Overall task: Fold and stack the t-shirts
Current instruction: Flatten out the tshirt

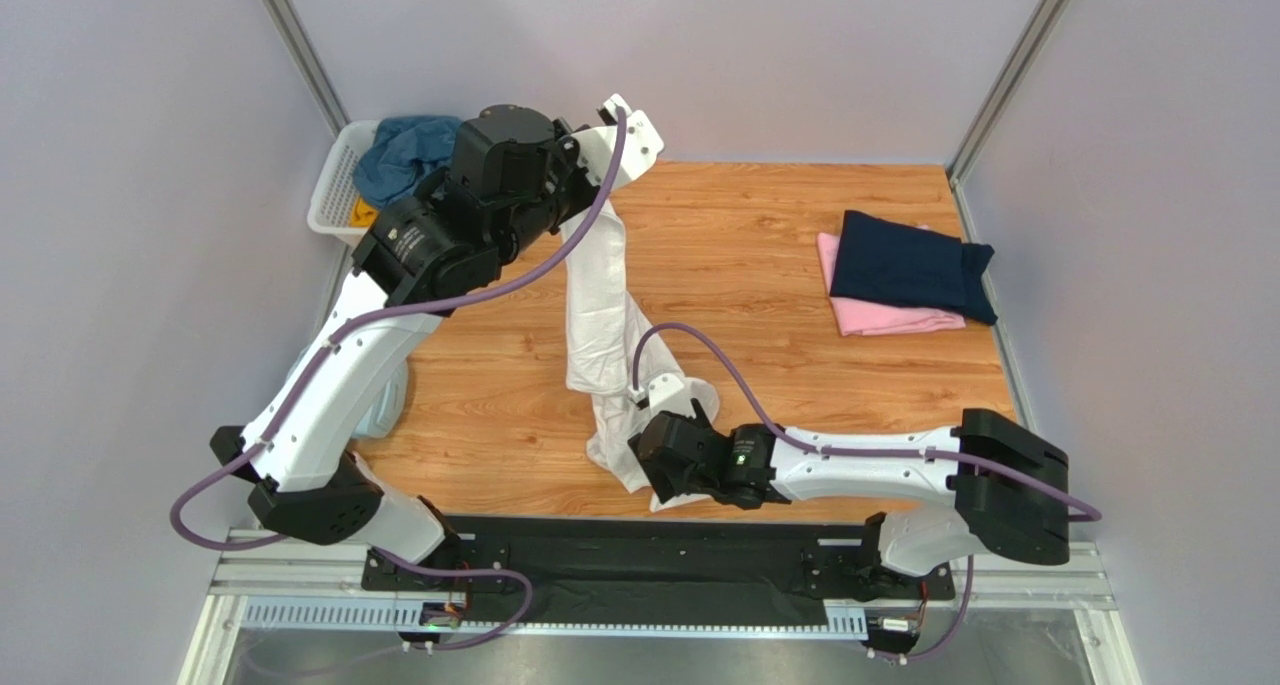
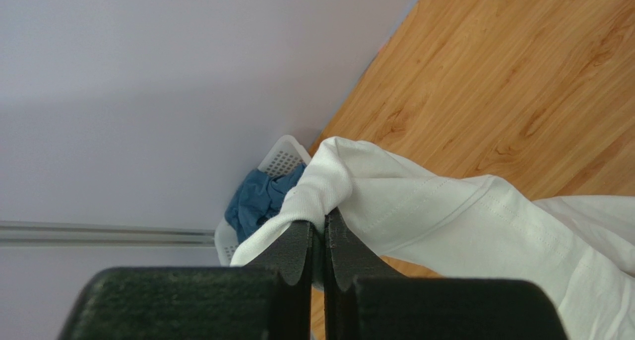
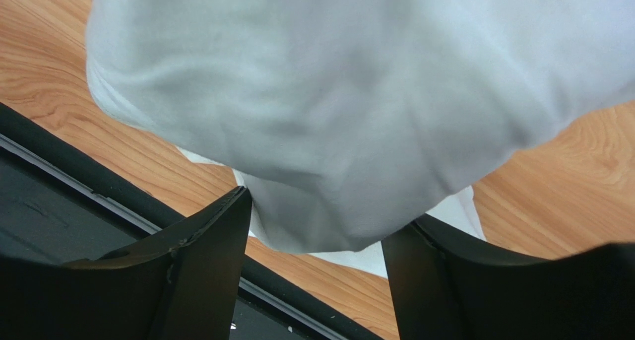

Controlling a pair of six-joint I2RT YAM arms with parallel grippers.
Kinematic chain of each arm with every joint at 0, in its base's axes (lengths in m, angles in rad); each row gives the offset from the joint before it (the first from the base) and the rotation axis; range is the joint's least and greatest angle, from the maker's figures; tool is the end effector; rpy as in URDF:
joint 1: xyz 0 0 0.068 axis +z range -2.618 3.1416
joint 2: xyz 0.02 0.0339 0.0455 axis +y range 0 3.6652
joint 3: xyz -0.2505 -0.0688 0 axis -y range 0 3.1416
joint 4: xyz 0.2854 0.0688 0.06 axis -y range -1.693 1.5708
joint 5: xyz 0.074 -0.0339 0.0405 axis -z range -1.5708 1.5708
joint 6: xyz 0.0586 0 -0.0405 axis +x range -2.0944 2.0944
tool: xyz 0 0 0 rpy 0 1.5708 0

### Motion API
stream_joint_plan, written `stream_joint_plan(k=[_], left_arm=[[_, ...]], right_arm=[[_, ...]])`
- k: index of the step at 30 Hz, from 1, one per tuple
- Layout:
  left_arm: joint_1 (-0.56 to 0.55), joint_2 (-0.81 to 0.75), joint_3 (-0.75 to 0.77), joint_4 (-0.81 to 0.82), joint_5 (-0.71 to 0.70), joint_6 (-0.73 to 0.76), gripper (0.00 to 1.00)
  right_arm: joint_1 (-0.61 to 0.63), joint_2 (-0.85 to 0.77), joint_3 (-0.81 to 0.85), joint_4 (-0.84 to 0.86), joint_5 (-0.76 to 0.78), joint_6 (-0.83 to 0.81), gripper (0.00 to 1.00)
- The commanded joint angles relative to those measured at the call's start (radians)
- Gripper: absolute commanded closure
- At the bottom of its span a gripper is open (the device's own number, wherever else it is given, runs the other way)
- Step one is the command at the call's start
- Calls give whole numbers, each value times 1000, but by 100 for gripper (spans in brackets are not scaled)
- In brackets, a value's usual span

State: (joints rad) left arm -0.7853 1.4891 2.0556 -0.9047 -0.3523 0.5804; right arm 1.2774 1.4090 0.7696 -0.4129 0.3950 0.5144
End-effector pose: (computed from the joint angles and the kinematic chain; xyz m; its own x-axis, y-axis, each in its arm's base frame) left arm 0.2476 -0.2189 0.5242 0.0415 0.6863 -0.7261 0.4911 0.6189 0.6130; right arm 0.1106 0.2883 0.1273 -0.6263 -0.5027 -0.5959 -0.5976 0.8004 -0.0471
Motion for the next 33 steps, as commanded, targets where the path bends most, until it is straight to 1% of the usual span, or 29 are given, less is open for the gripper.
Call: stream_joint_plan(k=[1,2,4,5,7,8,11,13,15,16,18,20,21,22,23,24,25,28,30,33], left_arm=[[3,-52,-9,49,13,-21,100],[4,-56,-12,49,16,-22,100],[4,-59,-23,50,16,-22,100],[4,-62,-26,52,15,-22,100],[4,-66,-34,59,13,-17,100],[4,-67,-37,62,12,-16,100],[4,-76,-57,75,12,-13,100],[4,-81,-77,82,10,-10,100],[4,-87,-94,96,9,-7,100],[4,-87,-94,99,6,-5,100],[4,-90,-86,102,3,-4,100],[4,-90,-77,99,1,-4,100],[4,-90,-71,96,1,-4,100],[4,-92,-69,95,1,-4,100],[4,-93,-68,95,-1,-5,100],[4,-95,-68,95,1,-7,100],[3,-96,-69,95,-1,-10,100],[4,-104,-69,93,3,-14,100],[4,-110,-63,93,-1,-14,100],[4,-112,-55,90,-1,-11,100]], right_arm=[[-19,-21,8,72,-15,-1,38],[-20,-19,14,74,-16,-2,43],[-21,-12,20,79,-19,-2,50],[-21,-7,23,80,-21,-1,58],[-21,-2,25,79,-21,6,70],[-21,-4,23,80,-22,9,84],[-21,-11,26,72,-24,9,97],[-21,-25,48,31,-12,6,100],[-23,-68,71,-33,14,-2,100],[-21,-88,95,-56,22,-8,98],[-21,-169,123,-131,51,-22,97],[-21,-231,166,-179,73,-33,91],[-23,-287,177,-213,87,-45,88],[-24,-312,181,-221,91,-51,84],[-27,-335,180,-222,90,-57,74],[-30,-355,175,-225,87,-57,70],[-39,-375,168,-227,82,-53,62],[-49,-360,129,-225,53,-13,53],[-49,-338,109,-219,27,10,49],[-49,-298,86,-192,5,32,48]])
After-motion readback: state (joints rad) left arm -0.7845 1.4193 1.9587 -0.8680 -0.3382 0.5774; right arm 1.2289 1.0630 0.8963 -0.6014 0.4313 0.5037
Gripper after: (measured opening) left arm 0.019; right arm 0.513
